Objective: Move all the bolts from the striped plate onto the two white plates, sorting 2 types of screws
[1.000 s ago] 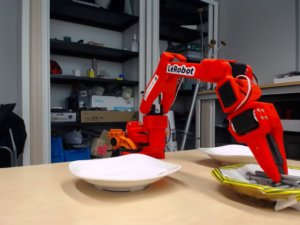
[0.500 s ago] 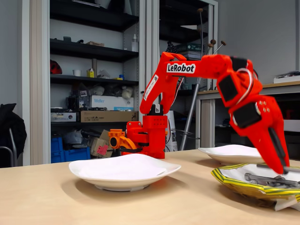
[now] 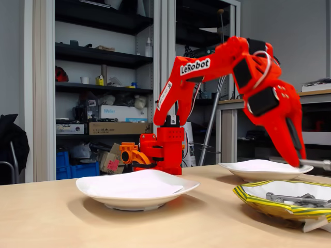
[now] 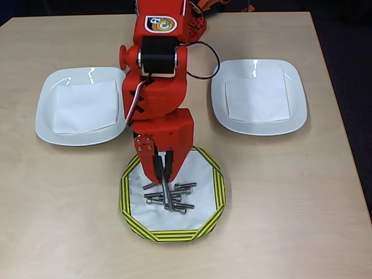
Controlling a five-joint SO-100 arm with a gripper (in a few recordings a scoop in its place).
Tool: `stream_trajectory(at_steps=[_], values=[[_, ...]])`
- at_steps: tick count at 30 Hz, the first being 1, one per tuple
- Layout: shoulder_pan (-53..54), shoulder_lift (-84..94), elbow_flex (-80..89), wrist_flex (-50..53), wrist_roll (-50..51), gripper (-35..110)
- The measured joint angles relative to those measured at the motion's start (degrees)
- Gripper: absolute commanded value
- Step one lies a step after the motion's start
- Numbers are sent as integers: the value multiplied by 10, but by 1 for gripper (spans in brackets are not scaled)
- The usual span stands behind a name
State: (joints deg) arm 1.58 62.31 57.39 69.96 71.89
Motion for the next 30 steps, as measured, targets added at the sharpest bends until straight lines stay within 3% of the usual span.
stream_trajectory(at_steps=[15, 23, 30], values=[[225, 228, 236, 108, -187, 0], [298, 279, 356, 75, -258, 0], [309, 289, 416, 27, -265, 12]])
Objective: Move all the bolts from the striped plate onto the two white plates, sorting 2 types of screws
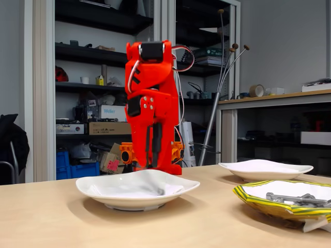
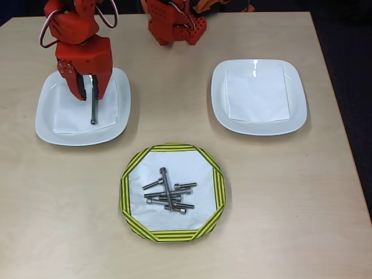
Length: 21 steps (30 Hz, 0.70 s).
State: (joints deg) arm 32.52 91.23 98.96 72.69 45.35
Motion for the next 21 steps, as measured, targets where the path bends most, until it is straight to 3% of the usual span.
stream_trajectory(at_steps=[10, 21], values=[[-49, 3, -16, -23, 18, 12], [-268, -66, -119, -105, 210, 14]])
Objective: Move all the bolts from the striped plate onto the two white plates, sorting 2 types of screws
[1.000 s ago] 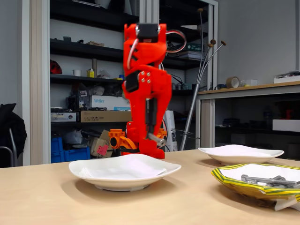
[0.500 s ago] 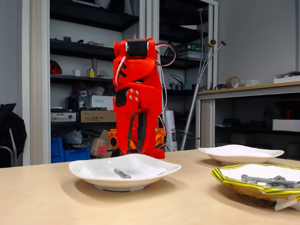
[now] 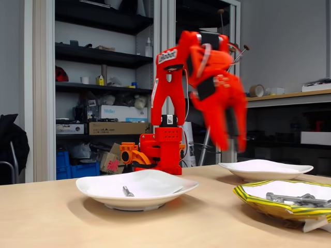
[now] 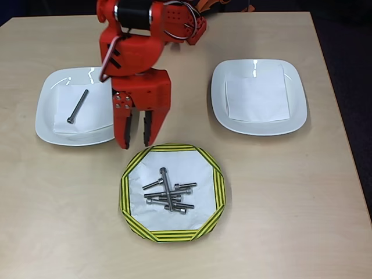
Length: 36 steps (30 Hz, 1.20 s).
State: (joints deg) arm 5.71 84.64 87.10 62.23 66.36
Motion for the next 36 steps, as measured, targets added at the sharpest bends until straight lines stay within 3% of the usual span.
stream_trajectory(at_steps=[4, 14, 25, 36], values=[[-41, -37, -2, -58, 53, 14], [-54, -112, -16, -147, 62, 13], [-73, -188, -53, -175, 51, 12], [-82, -217, -59, -196, 47, 1]])
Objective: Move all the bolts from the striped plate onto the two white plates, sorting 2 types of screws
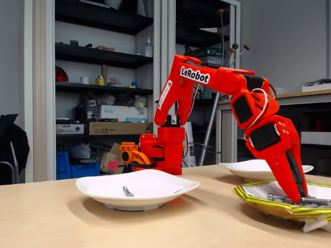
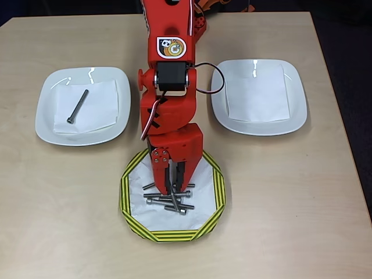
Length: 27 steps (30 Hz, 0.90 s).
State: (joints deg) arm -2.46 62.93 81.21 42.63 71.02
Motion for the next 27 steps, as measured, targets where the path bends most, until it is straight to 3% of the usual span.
stream_trajectory(at_steps=[11, 27], values=[[10, -10, -18, 16, -5, 0], [61, -7, -197, 258, -84, 0]])
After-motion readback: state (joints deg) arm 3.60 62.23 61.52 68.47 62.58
